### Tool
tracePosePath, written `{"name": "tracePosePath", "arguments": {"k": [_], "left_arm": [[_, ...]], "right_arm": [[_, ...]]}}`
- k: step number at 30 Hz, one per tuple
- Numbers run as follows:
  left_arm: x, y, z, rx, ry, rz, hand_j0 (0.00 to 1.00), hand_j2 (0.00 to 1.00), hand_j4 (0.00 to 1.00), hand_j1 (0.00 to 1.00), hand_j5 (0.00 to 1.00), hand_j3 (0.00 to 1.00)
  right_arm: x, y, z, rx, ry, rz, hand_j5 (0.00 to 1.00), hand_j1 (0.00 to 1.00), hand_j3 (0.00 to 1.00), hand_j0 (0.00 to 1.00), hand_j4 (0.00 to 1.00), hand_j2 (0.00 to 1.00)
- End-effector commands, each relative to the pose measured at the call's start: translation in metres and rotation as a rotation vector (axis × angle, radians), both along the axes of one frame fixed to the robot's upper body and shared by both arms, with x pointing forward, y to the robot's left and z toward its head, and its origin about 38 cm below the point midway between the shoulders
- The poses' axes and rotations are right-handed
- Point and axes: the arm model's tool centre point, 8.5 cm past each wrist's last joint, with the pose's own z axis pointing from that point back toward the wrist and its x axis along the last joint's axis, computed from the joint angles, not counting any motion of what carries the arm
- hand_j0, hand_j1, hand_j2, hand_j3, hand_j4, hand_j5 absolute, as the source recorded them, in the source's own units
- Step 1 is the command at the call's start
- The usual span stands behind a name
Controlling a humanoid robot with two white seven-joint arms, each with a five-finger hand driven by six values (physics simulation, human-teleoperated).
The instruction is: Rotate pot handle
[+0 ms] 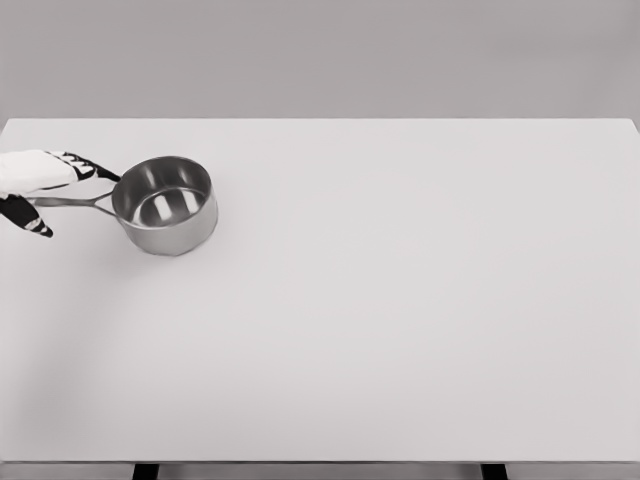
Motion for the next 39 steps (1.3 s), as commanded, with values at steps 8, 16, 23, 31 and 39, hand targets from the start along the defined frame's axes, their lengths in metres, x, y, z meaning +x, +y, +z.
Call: {"name": "tracePosePath", "arguments": {"k": [8, 16, 23, 31, 39], "left_arm": [[0.007, 0.007, 0.001, -0.028, -0.008, 0.043, 1.00, 1.00, 1.00, 1.00, 1.00, 1.00], [0.015, 0.005, -0.009, -0.043, 0.004, 0.066, 1.00, 1.00, 1.00, 1.00, 1.00, 1.00], [0.021, -0.005, -0.012, 0.008, -0.003, 0.046, 1.00, 1.00, 1.00, 1.00, 1.00, 1.00], [0.029, -0.021, 0.000, -0.020, -0.039, 0.017, 1.00, 1.00, 1.00, 1.00, 1.00, 1.00], [0.031, -0.029, 0.009, -0.025, -0.062, -0.009, 1.00, 1.00, 1.00, 1.00, 1.00, 1.00]], "right_arm": [[0.000, 0.000, 0.000, 0.000, 0.000, 0.000, 1.00, 1.00, 1.00, 1.00, 1.00, 1.00], [0.000, 0.000, 0.000, 0.000, 0.000, 0.000, 1.00, 1.00, 1.00, 1.00, 1.00, 1.00], [0.000, 0.000, 0.000, 0.000, 0.000, 0.000, 1.00, 1.00, 1.00, 1.00, 1.00, 1.00], [0.000, 0.000, 0.000, 0.000, 0.000, 0.000, 1.00, 1.00, 1.00, 1.00, 1.00, 1.00], [0.000, 0.000, 0.000, 0.000, 0.000, 0.000, 1.00, 1.00, 1.00, 1.00, 1.00, 1.00]]}}
